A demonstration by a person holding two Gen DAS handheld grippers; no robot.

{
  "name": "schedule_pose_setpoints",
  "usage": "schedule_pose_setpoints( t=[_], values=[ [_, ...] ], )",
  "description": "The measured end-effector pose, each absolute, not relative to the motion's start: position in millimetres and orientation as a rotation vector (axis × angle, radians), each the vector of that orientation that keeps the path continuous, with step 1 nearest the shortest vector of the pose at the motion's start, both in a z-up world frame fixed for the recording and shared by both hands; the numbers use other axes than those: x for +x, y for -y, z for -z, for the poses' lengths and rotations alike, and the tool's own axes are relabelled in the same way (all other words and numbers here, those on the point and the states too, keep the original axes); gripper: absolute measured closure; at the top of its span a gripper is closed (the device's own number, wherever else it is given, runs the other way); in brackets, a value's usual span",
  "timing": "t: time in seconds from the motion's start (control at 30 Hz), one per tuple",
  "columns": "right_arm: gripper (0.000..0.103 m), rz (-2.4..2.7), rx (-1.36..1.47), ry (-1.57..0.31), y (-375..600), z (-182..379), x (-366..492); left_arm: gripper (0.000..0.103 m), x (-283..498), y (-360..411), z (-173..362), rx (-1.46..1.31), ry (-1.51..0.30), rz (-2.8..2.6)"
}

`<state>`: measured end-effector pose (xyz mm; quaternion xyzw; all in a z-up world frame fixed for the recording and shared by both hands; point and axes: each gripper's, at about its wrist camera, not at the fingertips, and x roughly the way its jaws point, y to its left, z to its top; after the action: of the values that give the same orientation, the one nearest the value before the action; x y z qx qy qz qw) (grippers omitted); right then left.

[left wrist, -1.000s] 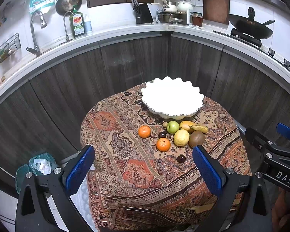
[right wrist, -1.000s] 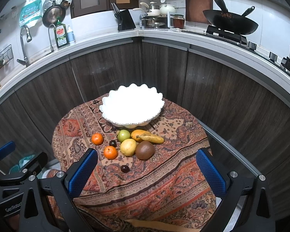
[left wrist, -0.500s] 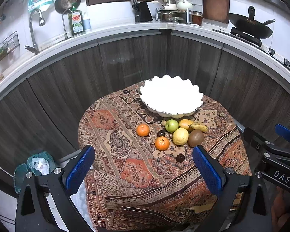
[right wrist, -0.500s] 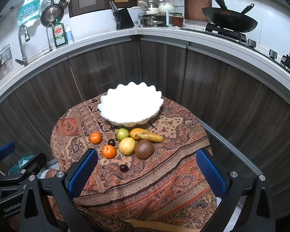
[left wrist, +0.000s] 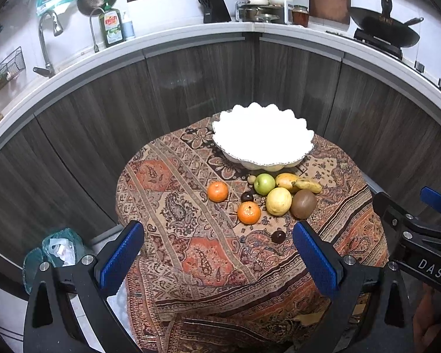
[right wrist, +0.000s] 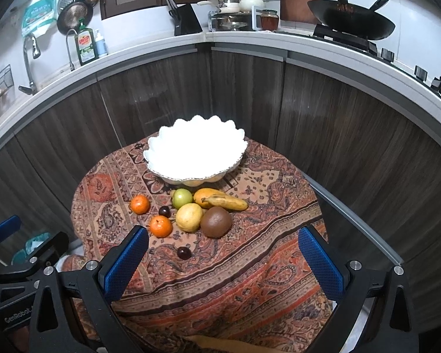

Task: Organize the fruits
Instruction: 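Move the left tool toward the dark purple plum while the right tool approaches the brown kiwi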

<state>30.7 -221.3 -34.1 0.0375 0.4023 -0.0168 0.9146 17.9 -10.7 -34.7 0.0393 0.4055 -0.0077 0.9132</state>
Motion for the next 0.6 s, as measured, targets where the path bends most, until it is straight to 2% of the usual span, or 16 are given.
schedule_pose_setpoints(
  t=[0.6],
  values=[
    [0.000, 0.109, 0.087, -0.913, 250.1, 92.8, 63.3, 0.001, 64.3, 42.6, 94.2, 0.100, -0.905, 0.117]
  ],
)
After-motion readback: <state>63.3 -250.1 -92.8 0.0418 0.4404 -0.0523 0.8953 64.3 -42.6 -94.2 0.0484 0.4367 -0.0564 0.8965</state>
